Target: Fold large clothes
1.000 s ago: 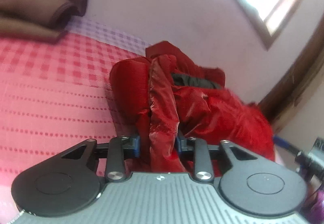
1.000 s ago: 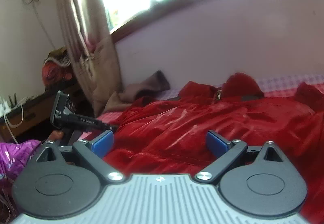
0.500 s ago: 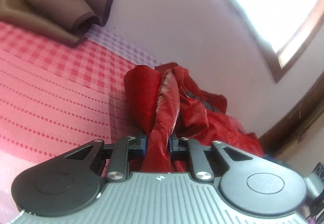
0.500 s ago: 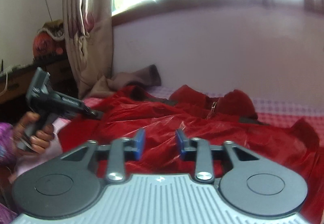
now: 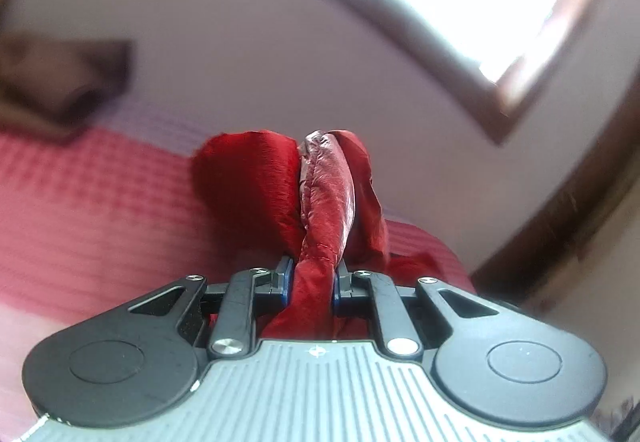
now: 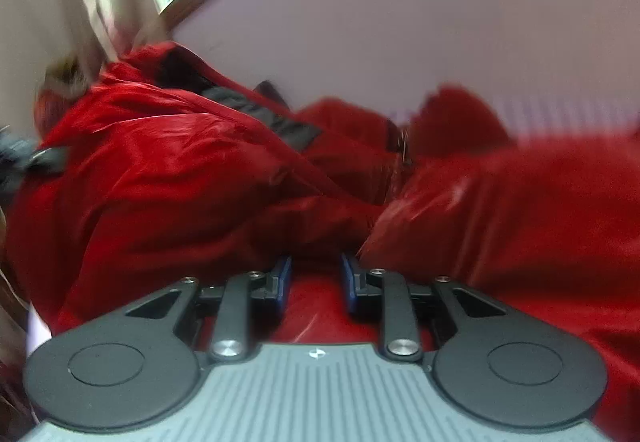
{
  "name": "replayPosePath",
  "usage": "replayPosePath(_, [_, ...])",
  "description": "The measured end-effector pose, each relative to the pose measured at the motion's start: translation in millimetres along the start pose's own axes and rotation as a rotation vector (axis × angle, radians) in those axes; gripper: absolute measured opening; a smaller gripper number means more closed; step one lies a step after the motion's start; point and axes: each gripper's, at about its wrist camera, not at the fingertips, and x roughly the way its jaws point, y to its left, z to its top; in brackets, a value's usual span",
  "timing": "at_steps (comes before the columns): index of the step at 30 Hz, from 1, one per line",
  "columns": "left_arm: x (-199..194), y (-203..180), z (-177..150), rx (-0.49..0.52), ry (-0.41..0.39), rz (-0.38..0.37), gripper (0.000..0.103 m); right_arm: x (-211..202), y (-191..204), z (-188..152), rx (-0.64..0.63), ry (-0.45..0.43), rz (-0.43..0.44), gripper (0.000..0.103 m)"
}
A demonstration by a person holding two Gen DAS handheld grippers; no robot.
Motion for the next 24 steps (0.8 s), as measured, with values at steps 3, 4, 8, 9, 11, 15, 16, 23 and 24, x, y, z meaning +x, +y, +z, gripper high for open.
replayPosePath(3, [23.1, -51.0, 0.7, 0.079, 0.019, -0.049, 0.017, 3.9, -27.3, 1.2, 0.178, 0.01, 0.082, 0.023])
replayPosePath(4, [33.1, -66.1, -0.8, 0.103, 0.024, -0.068, 0.017, 4.5, -35.0, 0.8, 0.229, 0.015, 0.105, 0.023])
replayPosePath(8, [87.2, -114.3, -17.9, 0.178, 0.072, -0.126, 0.015, 0.5, -54.5, 0.9, 0.346, 0.025, 0.173, 0.023])
replayPosePath(9, [96.6, -123.7, -24.3, 0.225, 0.049, -0.119, 0.015, -2.7, -59.3, 1.7, 0.371, 0.027, 0.187, 0.023])
replayPosePath(11, [107.3, -129.7, -30.9, 0.245, 0.028, -0.139, 0.015, -15.2, -70.3, 3.1, 0.415, 0.016, 0.21, 0.023])
replayPosePath(15, [122.1, -123.3, -38.9, 0.215, 0.026, -0.163, 0.015, -46.3, -90.2, -1.4, 0.38, 0.011, 0.198, 0.023])
replayPosePath(16, [118.3, -121.2, -39.9, 0.214, 0.006, -0.162, 0.015, -48.2, -95.0, -3.3, 0.387, 0.022, 0.202, 0.023])
replayPosePath(23, [39.0, -84.3, -14.7, 0.208, -0.184, 0.029, 0.067, -42.2, -89.1, -3.9, 0.359, 0.043, 0.192, 0.023])
replayPosePath(24, [27.1, -71.0, -8.2, 0.179, -0.204, 0.062, 0.093, -40.0, -87.2, -3.2, 0.355, 0.045, 0.181, 0.023])
